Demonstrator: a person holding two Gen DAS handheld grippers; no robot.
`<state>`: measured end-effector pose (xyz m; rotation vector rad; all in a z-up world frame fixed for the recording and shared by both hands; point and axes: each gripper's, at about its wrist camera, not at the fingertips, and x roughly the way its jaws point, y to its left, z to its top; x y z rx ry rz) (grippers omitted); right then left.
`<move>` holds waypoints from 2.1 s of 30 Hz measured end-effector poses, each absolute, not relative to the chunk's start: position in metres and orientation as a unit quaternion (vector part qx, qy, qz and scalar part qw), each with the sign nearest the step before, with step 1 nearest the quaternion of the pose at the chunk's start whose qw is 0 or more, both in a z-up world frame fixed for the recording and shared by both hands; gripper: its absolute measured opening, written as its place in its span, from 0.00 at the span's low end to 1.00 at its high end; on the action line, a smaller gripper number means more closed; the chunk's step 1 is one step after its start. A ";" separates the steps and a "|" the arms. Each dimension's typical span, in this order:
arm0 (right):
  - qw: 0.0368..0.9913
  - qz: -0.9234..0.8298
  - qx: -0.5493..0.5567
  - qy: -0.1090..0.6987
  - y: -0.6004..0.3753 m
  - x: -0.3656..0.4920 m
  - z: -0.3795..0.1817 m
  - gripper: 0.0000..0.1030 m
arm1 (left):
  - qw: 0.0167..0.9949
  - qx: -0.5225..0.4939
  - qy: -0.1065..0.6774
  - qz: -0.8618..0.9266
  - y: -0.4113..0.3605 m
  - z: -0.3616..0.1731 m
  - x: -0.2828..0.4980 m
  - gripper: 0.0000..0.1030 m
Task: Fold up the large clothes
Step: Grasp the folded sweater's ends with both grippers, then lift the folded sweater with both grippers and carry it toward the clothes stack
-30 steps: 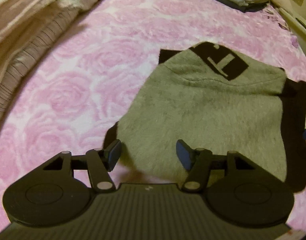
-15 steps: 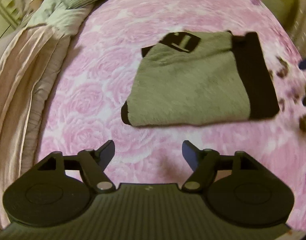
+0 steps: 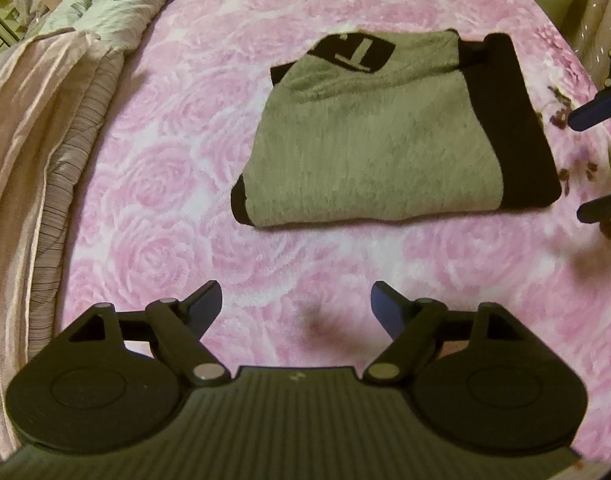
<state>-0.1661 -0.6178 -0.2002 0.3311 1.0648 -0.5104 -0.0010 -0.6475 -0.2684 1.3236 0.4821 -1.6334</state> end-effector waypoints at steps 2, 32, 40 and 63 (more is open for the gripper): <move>0.815 -0.239 0.157 0.504 -0.621 -0.164 -0.207 0.61 | 0.469 0.541 0.199 -0.669 -0.650 -0.274 0.000 0.77; 0.819 -0.185 -0.099 0.534 -0.649 -0.188 -0.238 0.26 | 0.300 0.581 -0.246 -0.716 -0.638 -0.367 -0.069 0.90; 0.806 -0.192 -0.092 0.553 -0.669 -0.227 -0.223 0.27 | 0.245 0.599 -0.254 -0.719 -0.627 -0.365 -0.108 0.34; 0.764 -0.179 -0.209 0.583 -0.657 -0.236 -0.231 0.27 | 0.234 0.614 -0.055 -0.751 -0.627 -0.284 -0.129 0.25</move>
